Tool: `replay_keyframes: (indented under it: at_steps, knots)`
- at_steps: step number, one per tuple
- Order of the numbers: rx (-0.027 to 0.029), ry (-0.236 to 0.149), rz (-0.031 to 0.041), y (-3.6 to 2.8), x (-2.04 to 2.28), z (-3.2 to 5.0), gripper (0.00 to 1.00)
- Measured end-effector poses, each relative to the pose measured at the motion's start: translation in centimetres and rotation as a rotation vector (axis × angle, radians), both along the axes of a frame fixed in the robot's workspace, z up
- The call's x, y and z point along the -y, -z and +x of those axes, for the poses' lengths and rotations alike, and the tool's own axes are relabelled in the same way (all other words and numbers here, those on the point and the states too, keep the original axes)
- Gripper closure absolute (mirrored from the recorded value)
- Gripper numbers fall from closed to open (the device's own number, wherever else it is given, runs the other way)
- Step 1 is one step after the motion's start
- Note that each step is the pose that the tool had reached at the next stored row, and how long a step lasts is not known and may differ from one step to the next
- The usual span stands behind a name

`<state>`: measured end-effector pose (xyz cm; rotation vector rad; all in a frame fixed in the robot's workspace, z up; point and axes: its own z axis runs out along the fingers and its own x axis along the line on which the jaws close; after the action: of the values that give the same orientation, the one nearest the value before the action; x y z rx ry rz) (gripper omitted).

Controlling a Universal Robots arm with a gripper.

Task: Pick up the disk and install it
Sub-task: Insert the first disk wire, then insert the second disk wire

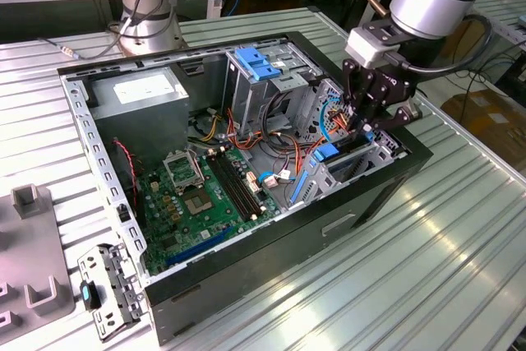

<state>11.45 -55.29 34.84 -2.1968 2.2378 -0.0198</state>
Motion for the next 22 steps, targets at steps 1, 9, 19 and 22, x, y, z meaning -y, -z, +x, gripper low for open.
replay_keyframes:
  at_steps: [1, 9, 19, 22]
  knots:
    - [0.0000, 0.000, -0.0001, 0.00, 0.00, 0.00, 0.76]
    - [0.0000, 0.000, -0.0009, -0.01, 0.00, 0.00, 0.89]
    - [0.0000, 0.000, -0.0027, -0.01, 0.00, 0.00, 0.89]
    - [0.0000, 0.000, -0.0028, -0.01, 0.00, -0.01, 0.89]
